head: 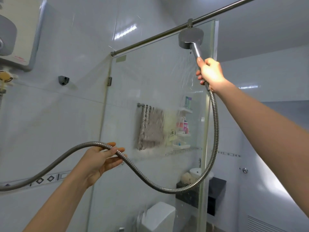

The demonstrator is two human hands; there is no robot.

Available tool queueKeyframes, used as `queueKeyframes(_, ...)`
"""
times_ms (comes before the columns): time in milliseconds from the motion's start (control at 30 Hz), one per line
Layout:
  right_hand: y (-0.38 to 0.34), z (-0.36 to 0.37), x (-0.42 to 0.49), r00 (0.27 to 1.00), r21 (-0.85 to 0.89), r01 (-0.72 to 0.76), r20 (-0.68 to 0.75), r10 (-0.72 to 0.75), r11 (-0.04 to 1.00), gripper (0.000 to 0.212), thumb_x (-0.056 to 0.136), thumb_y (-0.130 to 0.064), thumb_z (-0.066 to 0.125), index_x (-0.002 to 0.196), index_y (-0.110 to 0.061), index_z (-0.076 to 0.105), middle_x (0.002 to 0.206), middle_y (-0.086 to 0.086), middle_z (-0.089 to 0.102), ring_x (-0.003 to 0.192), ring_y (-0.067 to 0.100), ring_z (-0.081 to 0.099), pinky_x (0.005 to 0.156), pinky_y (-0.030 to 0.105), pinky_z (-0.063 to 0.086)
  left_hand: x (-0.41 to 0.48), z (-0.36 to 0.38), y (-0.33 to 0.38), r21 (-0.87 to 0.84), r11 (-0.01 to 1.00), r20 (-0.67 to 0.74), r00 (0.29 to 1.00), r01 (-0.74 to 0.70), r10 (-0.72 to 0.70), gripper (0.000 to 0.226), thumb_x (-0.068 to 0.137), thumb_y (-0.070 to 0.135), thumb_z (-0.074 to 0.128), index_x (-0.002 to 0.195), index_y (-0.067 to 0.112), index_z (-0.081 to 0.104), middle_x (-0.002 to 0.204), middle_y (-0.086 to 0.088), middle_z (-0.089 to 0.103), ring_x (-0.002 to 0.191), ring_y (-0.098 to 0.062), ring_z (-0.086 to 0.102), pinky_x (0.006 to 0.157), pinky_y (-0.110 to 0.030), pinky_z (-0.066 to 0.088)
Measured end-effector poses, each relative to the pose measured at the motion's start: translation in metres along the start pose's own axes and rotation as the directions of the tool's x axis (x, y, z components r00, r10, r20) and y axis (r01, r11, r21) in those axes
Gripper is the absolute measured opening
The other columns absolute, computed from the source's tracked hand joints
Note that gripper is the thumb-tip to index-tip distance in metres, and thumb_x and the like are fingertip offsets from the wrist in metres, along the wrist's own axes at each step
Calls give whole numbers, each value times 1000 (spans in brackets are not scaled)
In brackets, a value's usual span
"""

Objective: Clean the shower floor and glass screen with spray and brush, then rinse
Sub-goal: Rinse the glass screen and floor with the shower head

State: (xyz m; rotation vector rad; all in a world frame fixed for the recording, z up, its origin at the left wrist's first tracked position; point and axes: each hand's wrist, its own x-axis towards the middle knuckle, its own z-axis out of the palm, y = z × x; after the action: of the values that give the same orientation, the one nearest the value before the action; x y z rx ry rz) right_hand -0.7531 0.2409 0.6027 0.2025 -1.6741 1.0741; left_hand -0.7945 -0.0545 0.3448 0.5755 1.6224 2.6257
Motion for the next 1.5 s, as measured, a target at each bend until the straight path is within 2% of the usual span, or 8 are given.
queueKeyframes(200,4,-29,-15,999,-28,13,34,-12,1000,28,96,-40,51,86,-16,42,64,6,51,46,13,39,39,22,31,-11,24,-1,51,999,36,999,10,-12,9,97,-2,51,104,3,54,103,-21,69,88,-35,68,59,-29,62)
queueKeyframes(367,23,-48,-41,996,-27,-12,89,15,1000,24,95,-41,51,94,-16,51,62,7,52,42,11,39,39,21,30,-22,30,-7,91,995,50,998,37,-41,11,97,-2,52,107,2,55,104,-22,69,89,-34,68,61,-30,62)
queueKeyframes(533,48,-64,-77,989,-106,-75,122,87,992,32,93,-42,49,92,-11,57,69,8,57,47,13,44,39,19,35,-32,25,-14,131,989,35,997,65,-70,12,96,-1,53,107,2,56,106,-23,70,95,-36,69,67,-33,62)
queueKeyframes(667,64,-79,-104,975,-199,-56,200,97,978,42,97,-42,47,98,-1,59,72,10,60,51,15,49,44,25,41,-38,23,-18,143,986,29,996,84,-89,14,96,-1,54,110,1,55,109,-25,71,99,-40,69,72,-37,61)
queueKeyframes(1000,96,-106,-162,942,-279,-48,306,136,959,35,98,-40,47,101,-10,64,68,7,61,51,13,50,43,26,42,-44,26,-26,152,981,39,991,117,-124,16,95,-2,53,111,-2,55,109,-26,70,95,-40,69,74,-39,60)
queueKeyframes(1267,97,-84,-144,978,-204,-42,193,82,978,36,96,-44,47,99,-12,62,71,8,63,53,14,51,46,28,43,-43,24,-18,170,982,28,995,86,-92,16,95,-1,54,111,-1,55,105,-25,72,96,-40,69,74,-38,60)
queueKeyframes(1500,73,-32,-84,998,-140,-34,52,41,990,35,93,-41,48,84,-8,54,64,4,58,48,15,48,43,24,38,-38,14,-15,166,985,-17,999,53,-51,13,96,-1,54,108,1,56,104,-23,71,98,-39,69,71,-36,61)
